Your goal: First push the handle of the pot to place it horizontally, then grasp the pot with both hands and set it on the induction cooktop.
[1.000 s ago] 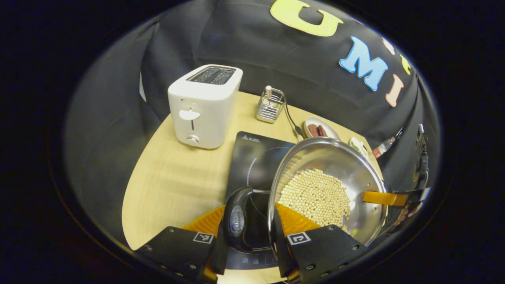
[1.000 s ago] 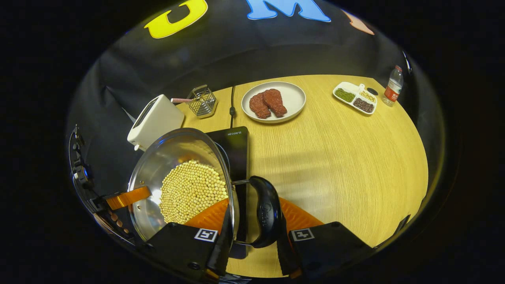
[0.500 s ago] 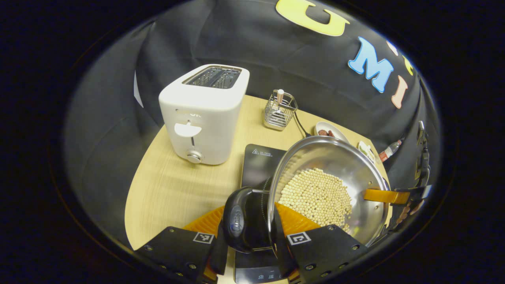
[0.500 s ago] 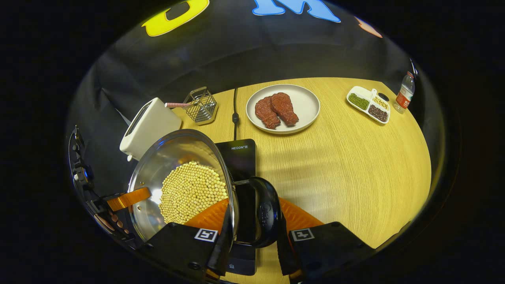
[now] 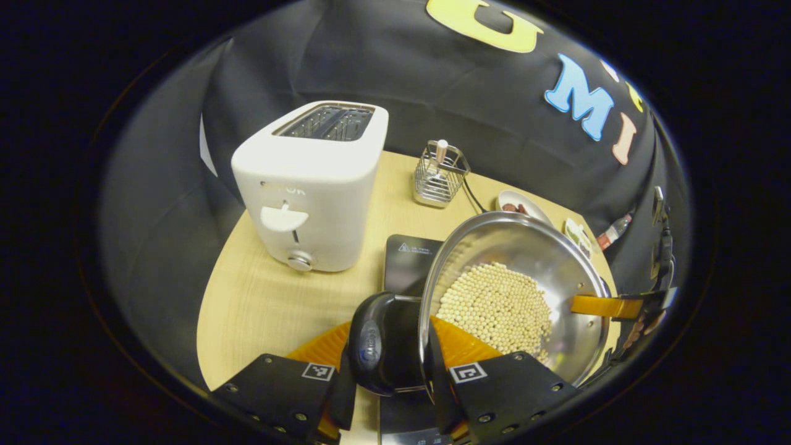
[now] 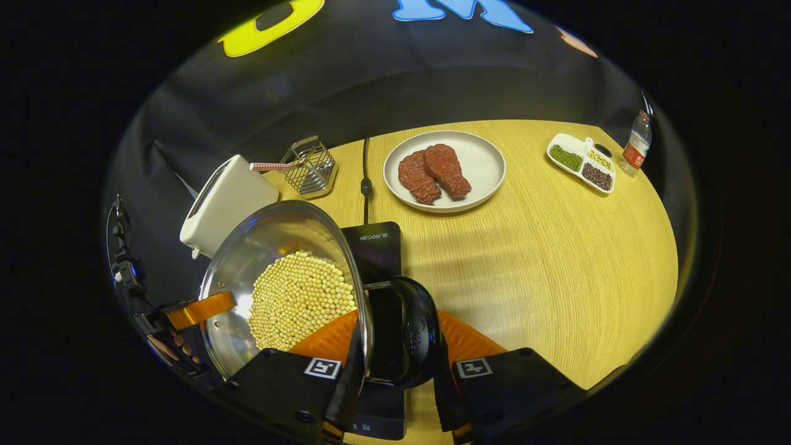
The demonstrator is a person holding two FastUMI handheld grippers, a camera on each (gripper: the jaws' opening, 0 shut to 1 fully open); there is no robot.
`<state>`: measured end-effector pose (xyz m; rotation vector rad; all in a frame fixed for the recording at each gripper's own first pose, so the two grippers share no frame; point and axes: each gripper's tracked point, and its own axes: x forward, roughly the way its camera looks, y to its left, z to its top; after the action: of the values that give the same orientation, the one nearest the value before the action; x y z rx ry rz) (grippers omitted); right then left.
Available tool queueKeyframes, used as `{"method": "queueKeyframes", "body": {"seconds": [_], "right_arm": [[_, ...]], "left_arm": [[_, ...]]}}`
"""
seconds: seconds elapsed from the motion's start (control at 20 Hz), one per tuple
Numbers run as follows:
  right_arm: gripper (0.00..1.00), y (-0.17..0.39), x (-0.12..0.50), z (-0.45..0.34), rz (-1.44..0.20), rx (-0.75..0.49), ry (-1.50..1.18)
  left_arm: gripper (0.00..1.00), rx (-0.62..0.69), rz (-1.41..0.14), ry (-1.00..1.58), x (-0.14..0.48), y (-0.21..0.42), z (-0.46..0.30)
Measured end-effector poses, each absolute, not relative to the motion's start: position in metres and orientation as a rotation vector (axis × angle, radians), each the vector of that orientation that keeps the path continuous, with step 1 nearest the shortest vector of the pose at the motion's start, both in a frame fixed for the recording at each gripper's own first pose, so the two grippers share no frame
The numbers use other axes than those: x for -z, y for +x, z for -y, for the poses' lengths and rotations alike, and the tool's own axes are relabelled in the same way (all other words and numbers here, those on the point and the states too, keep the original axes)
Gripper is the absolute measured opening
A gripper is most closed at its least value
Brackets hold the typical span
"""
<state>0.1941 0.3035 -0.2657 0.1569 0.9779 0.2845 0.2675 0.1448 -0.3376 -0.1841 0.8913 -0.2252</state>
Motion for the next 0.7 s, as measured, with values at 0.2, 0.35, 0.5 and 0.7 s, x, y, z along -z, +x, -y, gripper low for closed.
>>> {"method": "queueKeyframes", "body": {"seconds": [0.2,0.35,0.5,0.7], "right_arm": [[0.53,0.1918,0.2699,-0.3036,-0.984,-0.292,0.19],[0.54,0.1935,0.2695,-0.3045,-0.97,-0.306,0.188],[0.57,0.1954,0.2696,-0.3042,-0.967,-0.318,0.189],[0.58,0.1962,0.2698,-0.3047,-0.968,-0.337,0.181]], "left_arm": [[0.55,0.238,-0.885,-0.158,0.3314,0.268,-0.142],[0.56,0.232,-0.884,-0.173,0.333,0.2664,-0.1447],[0.58,0.222,-0.882,-0.188,0.3335,0.2634,-0.145],[0.53,0.225,-0.904,-0.174,0.3374,0.2597,-0.1448]]}}
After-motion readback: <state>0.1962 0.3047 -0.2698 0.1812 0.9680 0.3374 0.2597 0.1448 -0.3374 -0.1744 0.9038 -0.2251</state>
